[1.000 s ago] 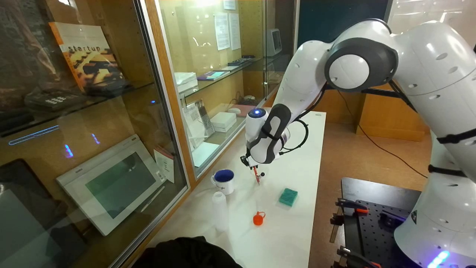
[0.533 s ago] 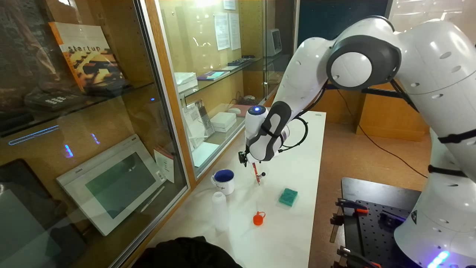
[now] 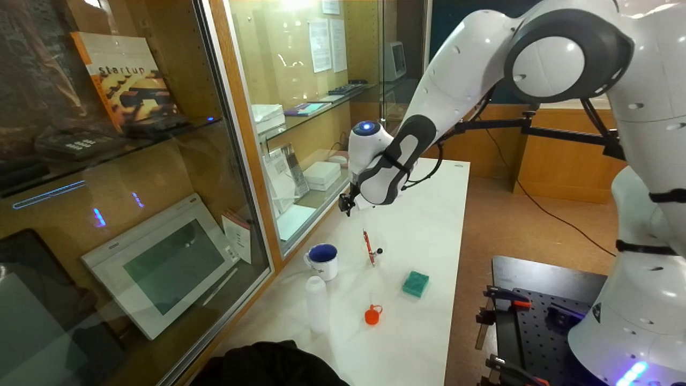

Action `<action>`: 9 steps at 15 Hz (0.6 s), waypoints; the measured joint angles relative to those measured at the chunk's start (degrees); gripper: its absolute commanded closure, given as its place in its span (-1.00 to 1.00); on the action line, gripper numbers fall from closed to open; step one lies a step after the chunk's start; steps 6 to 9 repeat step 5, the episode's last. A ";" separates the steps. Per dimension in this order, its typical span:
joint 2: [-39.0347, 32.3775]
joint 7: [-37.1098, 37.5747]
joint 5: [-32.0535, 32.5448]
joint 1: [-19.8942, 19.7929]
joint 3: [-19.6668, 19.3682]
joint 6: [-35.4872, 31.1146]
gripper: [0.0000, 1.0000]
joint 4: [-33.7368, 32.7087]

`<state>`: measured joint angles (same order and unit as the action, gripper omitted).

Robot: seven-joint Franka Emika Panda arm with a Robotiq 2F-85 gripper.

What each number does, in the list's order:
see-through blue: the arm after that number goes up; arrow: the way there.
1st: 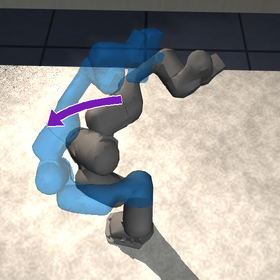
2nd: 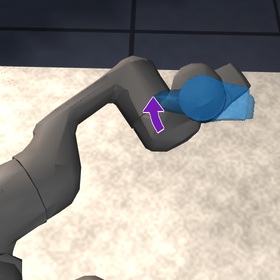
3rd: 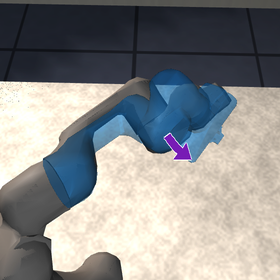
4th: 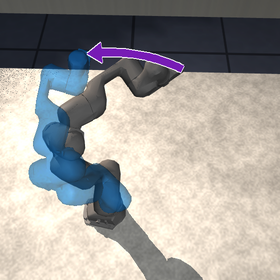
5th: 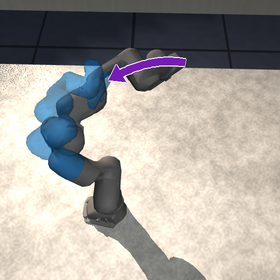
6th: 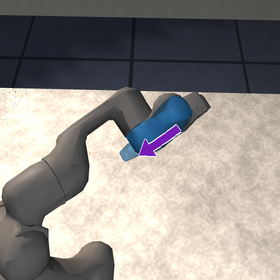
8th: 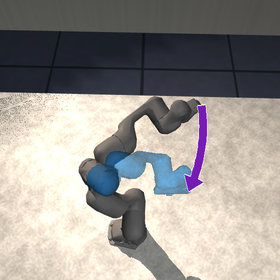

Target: Remove the marker and pen from the white cup and put them in the plastic cup

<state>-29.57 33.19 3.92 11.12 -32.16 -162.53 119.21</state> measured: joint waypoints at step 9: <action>5.93 0.00 8.47 2.39 -1.28 2.78 -1.00 1.13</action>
